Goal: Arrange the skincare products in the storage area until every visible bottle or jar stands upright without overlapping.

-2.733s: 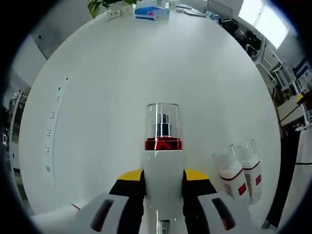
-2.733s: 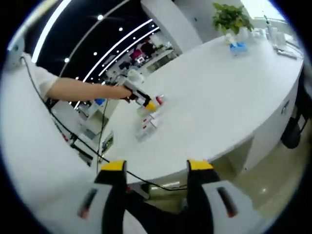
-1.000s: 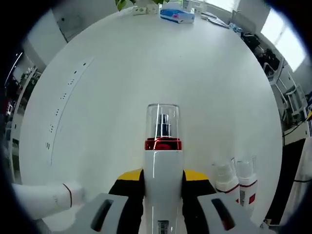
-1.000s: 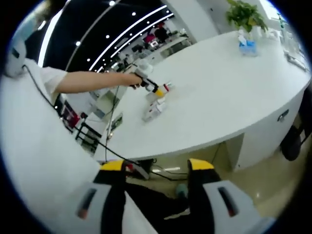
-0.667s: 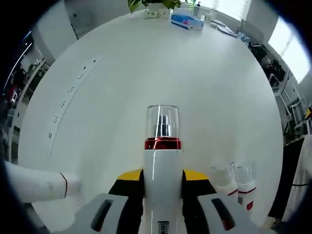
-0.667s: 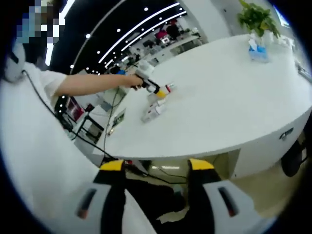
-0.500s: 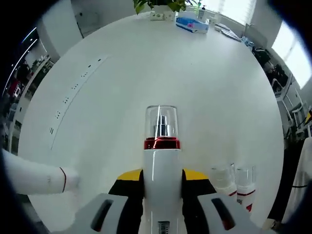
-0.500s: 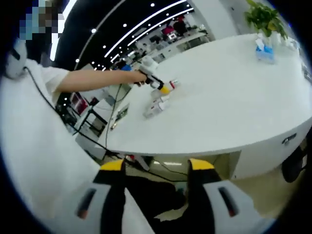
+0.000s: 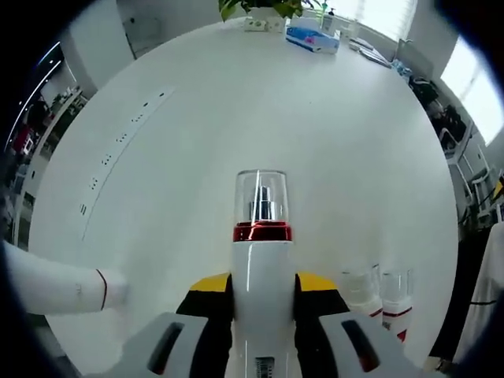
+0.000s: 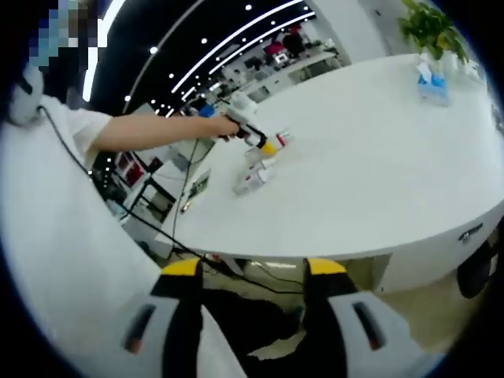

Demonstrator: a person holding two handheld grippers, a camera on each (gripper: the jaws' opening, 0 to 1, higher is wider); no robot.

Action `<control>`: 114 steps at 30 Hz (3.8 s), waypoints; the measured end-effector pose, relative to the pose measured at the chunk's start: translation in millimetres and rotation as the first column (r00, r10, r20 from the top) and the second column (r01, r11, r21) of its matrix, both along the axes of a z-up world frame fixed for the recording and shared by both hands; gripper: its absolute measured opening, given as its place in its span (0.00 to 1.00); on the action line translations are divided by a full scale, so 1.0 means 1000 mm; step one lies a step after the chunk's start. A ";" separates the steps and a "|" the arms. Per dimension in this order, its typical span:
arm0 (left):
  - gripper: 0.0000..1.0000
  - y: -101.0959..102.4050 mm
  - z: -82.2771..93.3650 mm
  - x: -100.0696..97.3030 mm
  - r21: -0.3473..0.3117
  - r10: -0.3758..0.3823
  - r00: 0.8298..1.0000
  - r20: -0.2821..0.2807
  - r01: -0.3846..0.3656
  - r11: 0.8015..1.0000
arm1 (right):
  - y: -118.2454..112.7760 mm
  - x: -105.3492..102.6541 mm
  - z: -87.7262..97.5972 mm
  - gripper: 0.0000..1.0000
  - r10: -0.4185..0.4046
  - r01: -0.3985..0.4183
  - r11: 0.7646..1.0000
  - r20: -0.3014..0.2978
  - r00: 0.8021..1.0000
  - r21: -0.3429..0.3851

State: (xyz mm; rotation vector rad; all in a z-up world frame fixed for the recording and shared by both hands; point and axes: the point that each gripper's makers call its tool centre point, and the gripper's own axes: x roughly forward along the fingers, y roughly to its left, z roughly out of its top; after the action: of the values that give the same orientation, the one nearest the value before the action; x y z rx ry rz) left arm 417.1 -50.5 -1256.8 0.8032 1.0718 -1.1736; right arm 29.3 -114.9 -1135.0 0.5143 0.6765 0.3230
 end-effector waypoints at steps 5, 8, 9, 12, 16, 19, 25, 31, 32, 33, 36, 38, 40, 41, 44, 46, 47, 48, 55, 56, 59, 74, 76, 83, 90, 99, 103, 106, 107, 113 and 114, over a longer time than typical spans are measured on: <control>0.27 0.001 0.000 0.000 0.005 0.007 1.000 -0.002 -0.007 1.000 | -0.004 0.000 -0.002 0.49 -0.014 0.014 1.000 -0.005 1.000 0.007; 0.27 0.000 0.000 -0.001 0.004 0.012 1.000 -0.003 -0.012 1.000 | -0.006 0.001 -0.003 0.49 -0.021 0.021 1.000 -0.006 1.000 0.005; 0.27 0.000 0.000 -0.001 0.003 0.006 1.000 0.003 -0.006 1.000 | -0.006 0.001 -0.002 0.49 -0.024 0.024 1.000 -0.004 1.000 0.006; 0.26 0.000 0.000 -0.001 0.000 -0.008 1.000 0.012 0.008 1.000 | -0.007 0.001 -0.001 0.49 -0.026 0.026 1.000 -0.005 1.000 0.001; 0.26 0.002 0.000 -0.001 0.013 -0.018 1.000 -0.001 0.018 1.000 | -0.007 0.003 0.003 0.49 -0.044 0.044 0.999 0.001 0.999 0.005; 0.26 0.004 0.000 -0.004 0.024 -0.039 0.999 -0.007 0.040 0.999 | -0.006 0.007 0.007 0.49 -0.043 0.043 0.999 0.011 0.999 0.000; 0.26 0.008 0.004 -0.009 -0.026 0.019 0.997 -0.077 -0.021 0.999 | -0.005 0.013 0.009 0.49 -0.053 0.052 0.999 0.019 0.998 0.011; 0.26 0.004 0.022 -0.021 -0.160 0.120 0.977 -0.174 -0.148 0.976 | -0.001 0.021 0.011 0.49 -0.039 0.038 0.999 0.027 0.999 0.016; 0.26 0.003 0.027 -0.024 -0.203 0.122 0.976 -0.182 -0.159 0.966 | 0.001 0.023 0.013 0.49 -0.032 0.032 0.999 0.031 0.999 0.016; 0.26 0.003 0.031 -0.026 -0.228 0.133 0.973 -0.191 -0.175 0.958 | 0.002 0.024 0.014 0.49 -0.024 0.024 1.000 0.034 0.999 0.015; 0.26 0.004 0.044 -0.035 -0.285 0.167 0.955 -0.244 -0.235 0.929 | 0.004 0.030 0.019 0.49 -0.012 0.011 1.000 0.051 0.999 0.018; 0.26 0.009 0.056 -0.044 -0.328 0.194 0.946 -0.260 -0.275 0.904 | 0.005 0.034 0.021 0.49 -0.006 0.005 1.000 0.060 0.998 0.025; 0.26 0.017 0.066 -0.053 -0.339 0.206 0.945 -0.254 -0.286 0.896 | 0.007 0.039 0.023 0.49 0.014 -0.016 0.999 0.071 0.997 0.029; 0.26 0.019 0.070 -0.055 -0.351 0.217 0.949 -0.228 -0.288 0.891 | 0.008 0.042 0.024 0.49 0.027 -0.030 0.999 0.077 0.997 0.029; 0.26 0.028 0.078 -0.066 -0.356 0.238 0.945 -0.224 -0.307 0.883 | 0.010 0.050 0.025 0.49 0.058 -0.062 0.997 0.090 0.994 0.037; 0.26 0.035 0.082 -0.076 -0.354 0.256 0.944 -0.211 -0.317 0.880 | 0.014 0.054 0.024 0.49 0.104 -0.108 0.994 0.092 0.990 0.036; 0.26 0.037 0.083 -0.079 -0.351 0.259 0.944 -0.206 -0.318 0.881 | 0.015 0.056 0.024 0.49 0.117 -0.120 0.992 0.096 0.989 0.031; 0.26 0.040 0.084 -0.082 -0.348 0.263 0.945 -0.197 -0.318 0.882 | 0.016 0.057 0.023 0.49 0.128 -0.132 0.991 0.097 0.987 0.030; 0.26 0.068 0.094 -0.116 -0.335 0.322 0.931 -0.173 -0.363 0.869 | 0.025 0.071 0.011 0.49 0.204 -0.210 0.976 0.091 0.975 0.055; 0.26 0.069 0.095 -0.118 -0.339 0.328 0.929 -0.173 -0.369 0.866 | 0.028 0.073 0.011 0.49 0.216 -0.222 0.973 0.095 0.972 0.061; 0.26 0.076 0.101 -0.136 -0.347 0.346 0.922 -0.174 -0.386 0.855 | 0.033 0.080 0.013 0.49 0.244 -0.252 0.965 0.113 0.963 0.072; 0.26 0.093 0.138 -0.175 -0.459 0.397 0.895 -0.206 -0.446 0.768 | 0.075 0.102 0.028 0.50 0.396 -0.415 0.905 0.167 0.903 0.094; 0.26 0.092 0.139 -0.176 -0.471 0.392 0.895 -0.213 -0.446 0.761 | 0.084 0.108 0.032 0.51 0.408 -0.428 0.898 0.170 0.897 0.104; 0.26 0.093 0.150 -0.183 -0.548 0.365 0.895 -0.255 -0.445 0.709 | 0.113 0.136 0.049 0.58 0.432 -0.458 0.877 0.183 0.883 0.143; 0.26 0.104 0.158 -0.187 -0.604 0.366 0.882 -0.297 -0.470 0.643 | 0.134 0.164 0.074 0.60 0.378 -0.418 0.881 0.201 0.904 0.221; 0.27 0.102 0.178 -0.195 -0.697 0.281 0.903 -0.324 -0.429 0.575 | 0.152 0.197 0.085 0.61 0.288 -0.323 0.908 0.163 0.944 0.267; 0.27 0.102 0.182 -0.200 -0.722 0.241 0.925 -0.294 -0.380 0.578 | 0.163 0.206 0.078 0.59 0.272 -0.292 0.918 0.109 0.956 0.267; 0.27 0.107 0.183 -0.200 -0.729 0.230 0.934 -0.274 -0.358 0.583 | 0.180 0.210 0.072 0.53 0.290 -0.296 0.922 0.062 0.955 0.250; 0.27 0.107 0.183 -0.201 -0.730 0.229 0.934 -0.274 -0.357 0.583 | 0.183 0.210 0.070 0.51 0.295 -0.299 0.923 0.055 0.954 0.241; 0.27 0.111 0.182 -0.202 -0.746 0.207 0.936 -0.285 -0.352 0.566 | 0.208 0.216 0.072 0.36 0.295 -0.301 0.926 0.061 0.954 0.226; 0.27 0.112 0.182 -0.202 -0.747 0.208 0.936 -0.285 -0.353 0.563 | 0.209 0.219 0.071 0.35 0.287 -0.294 0.936 0.061 0.956 0.194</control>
State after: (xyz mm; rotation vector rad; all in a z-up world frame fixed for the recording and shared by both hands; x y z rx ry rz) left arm 214.8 61.1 -1074.8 -0.1845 0.6434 -1.2786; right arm 247.8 94.4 -1063.9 0.6010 0.6931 0.6826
